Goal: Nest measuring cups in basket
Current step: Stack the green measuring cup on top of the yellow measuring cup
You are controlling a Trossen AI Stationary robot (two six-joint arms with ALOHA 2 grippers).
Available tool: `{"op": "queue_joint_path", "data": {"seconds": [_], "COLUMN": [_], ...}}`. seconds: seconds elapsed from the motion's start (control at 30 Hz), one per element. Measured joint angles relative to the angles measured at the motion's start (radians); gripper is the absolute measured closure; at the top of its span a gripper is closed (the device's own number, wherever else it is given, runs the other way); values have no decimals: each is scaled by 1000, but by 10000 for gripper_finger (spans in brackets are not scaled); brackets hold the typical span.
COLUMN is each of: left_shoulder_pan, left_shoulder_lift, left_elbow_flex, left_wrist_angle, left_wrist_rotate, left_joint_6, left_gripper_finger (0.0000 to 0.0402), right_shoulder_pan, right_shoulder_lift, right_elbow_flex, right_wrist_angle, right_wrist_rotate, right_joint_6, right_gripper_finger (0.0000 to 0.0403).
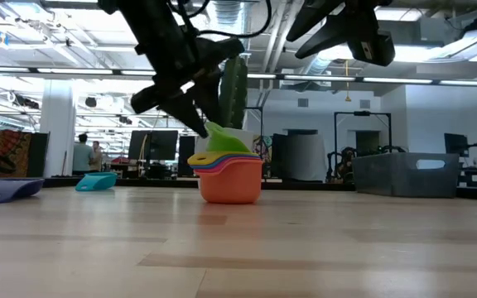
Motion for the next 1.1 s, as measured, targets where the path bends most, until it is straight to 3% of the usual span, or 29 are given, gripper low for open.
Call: {"op": "queue_joint_path", "data": {"seconds": [0.43,0.63,0.9,1.0,1.1], "left_shoulder_pan": [2,-4,-54,-85,-107], "left_shoulder_lift": [-5,-60,-87,-68,-65], "left_elbow_flex": [0,0,0,-24,-81], "left_wrist_angle": [-92,-98,-381,-334,-164], "left_wrist_rotate": [18,86,98,107,135], "left_joint_6": [-3,1,9,-7,-10], "left_gripper_finger": [273,273,287,297,306], "right_shoulder_pan": [-1,-1,-9,-25,-52], "right_shoulder_lift": [0,0,158,215,273], "right_elbow_flex": [0,0,-1,0,0], "right_wrist_angle": [-22,-18,39,109,181], "right_wrist_rotate": [2,-36,-107,-107,-108], "right_joint_6": [-3,-1,123,157,163], "right_gripper_finger": [283,283,286,289,293]}}
